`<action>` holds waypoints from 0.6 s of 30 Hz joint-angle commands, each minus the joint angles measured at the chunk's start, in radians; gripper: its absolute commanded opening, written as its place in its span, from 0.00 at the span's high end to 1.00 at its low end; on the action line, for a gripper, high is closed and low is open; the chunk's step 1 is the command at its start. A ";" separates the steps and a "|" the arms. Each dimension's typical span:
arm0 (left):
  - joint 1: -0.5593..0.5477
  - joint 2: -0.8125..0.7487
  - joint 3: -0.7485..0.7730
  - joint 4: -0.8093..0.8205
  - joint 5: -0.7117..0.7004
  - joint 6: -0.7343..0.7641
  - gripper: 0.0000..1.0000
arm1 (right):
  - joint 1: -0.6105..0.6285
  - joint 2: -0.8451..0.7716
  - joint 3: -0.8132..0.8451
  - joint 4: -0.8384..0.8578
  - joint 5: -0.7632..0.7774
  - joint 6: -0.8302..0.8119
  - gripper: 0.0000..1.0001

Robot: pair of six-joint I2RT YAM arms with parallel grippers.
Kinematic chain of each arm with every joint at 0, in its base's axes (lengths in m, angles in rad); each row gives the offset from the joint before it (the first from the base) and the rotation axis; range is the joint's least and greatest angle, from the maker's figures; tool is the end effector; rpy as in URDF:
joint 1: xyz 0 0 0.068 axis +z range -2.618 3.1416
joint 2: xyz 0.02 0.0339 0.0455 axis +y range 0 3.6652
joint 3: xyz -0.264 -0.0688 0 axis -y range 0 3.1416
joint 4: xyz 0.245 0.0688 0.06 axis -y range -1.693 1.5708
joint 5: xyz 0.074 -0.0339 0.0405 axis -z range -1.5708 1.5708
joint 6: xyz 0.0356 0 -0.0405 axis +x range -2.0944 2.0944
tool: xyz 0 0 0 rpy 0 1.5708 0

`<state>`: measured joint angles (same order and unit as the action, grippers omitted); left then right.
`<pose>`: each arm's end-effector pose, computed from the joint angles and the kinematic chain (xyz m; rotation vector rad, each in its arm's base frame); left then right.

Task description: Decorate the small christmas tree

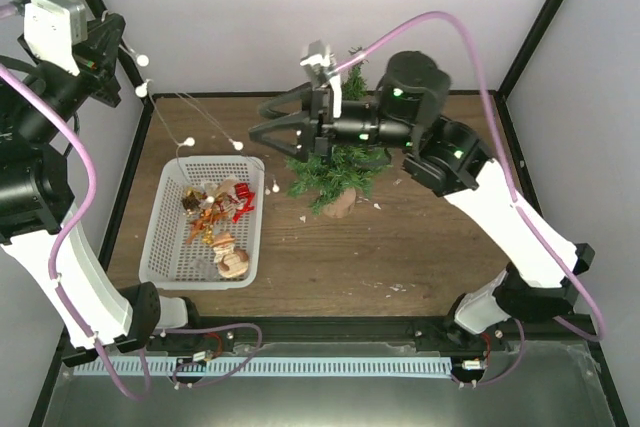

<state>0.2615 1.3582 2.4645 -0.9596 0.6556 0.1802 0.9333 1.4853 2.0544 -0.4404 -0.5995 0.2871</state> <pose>0.1230 0.0105 0.6324 0.4781 1.3748 -0.1056 0.1470 0.2322 0.5724 -1.0033 1.2894 1.3952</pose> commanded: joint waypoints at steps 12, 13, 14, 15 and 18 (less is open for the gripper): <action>0.004 -0.040 -0.019 -0.025 0.021 -0.008 1.00 | 0.061 0.014 -0.350 0.052 0.154 -0.071 0.36; 0.004 -0.045 -0.024 -0.024 0.021 -0.007 1.00 | 0.061 0.024 -0.351 0.054 0.146 -0.071 0.36; 0.004 -0.052 -0.035 -0.023 0.021 -0.008 1.00 | 0.060 0.035 -0.353 0.060 0.136 -0.073 0.36; 0.003 -0.058 -0.044 -0.020 0.021 -0.007 1.00 | 0.059 0.046 -0.356 0.067 0.127 -0.076 0.36; 0.004 -0.081 -0.070 -0.008 0.026 -0.008 1.00 | 0.062 0.088 -0.352 0.071 0.118 -0.092 0.36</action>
<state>0.2615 1.3045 2.4191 -0.9756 0.6636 0.1791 0.9909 1.5352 1.6817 -0.4244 -0.4690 0.2211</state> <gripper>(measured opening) 0.006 0.644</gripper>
